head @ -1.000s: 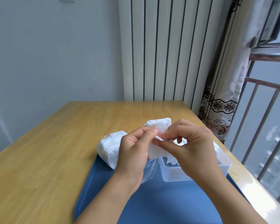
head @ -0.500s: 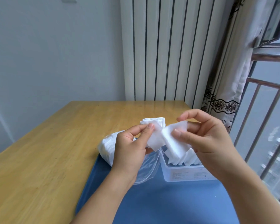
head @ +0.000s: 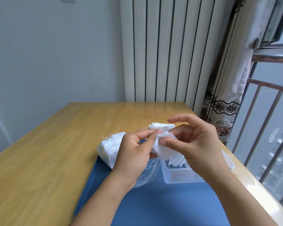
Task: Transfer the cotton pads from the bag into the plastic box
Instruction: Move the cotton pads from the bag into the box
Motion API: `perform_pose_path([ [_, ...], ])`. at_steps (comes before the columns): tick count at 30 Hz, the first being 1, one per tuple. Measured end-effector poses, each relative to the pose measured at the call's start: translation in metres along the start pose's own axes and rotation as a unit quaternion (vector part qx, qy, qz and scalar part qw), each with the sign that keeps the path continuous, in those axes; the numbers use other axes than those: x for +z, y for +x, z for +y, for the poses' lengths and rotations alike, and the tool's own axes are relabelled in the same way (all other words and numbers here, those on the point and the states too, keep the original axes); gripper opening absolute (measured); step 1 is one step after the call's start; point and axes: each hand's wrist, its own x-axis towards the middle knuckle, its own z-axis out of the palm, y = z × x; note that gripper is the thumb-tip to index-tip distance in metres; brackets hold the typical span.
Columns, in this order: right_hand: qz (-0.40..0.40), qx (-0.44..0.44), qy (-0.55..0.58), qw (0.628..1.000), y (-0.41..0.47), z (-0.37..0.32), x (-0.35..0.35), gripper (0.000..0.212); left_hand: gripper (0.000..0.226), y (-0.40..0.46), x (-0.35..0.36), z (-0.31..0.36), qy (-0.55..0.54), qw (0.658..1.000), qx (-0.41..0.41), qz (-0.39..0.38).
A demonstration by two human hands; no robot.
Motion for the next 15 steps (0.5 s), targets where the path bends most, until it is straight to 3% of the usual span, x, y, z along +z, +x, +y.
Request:
perform_pose_path([
  [7,0.028,-0.014,-0.004,1.0,0.002,0.007,-0.002,0.041,0.032,0.0,-0.001,-0.001,0.003,1.0,-0.007,-0.018],
  [15,-0.004,-0.026,-0.04,0.999,0.004,0.012,-0.005,0.034,0.039,-0.001,-0.002,0.002,-0.003,0.999,-0.016,-0.036],
])
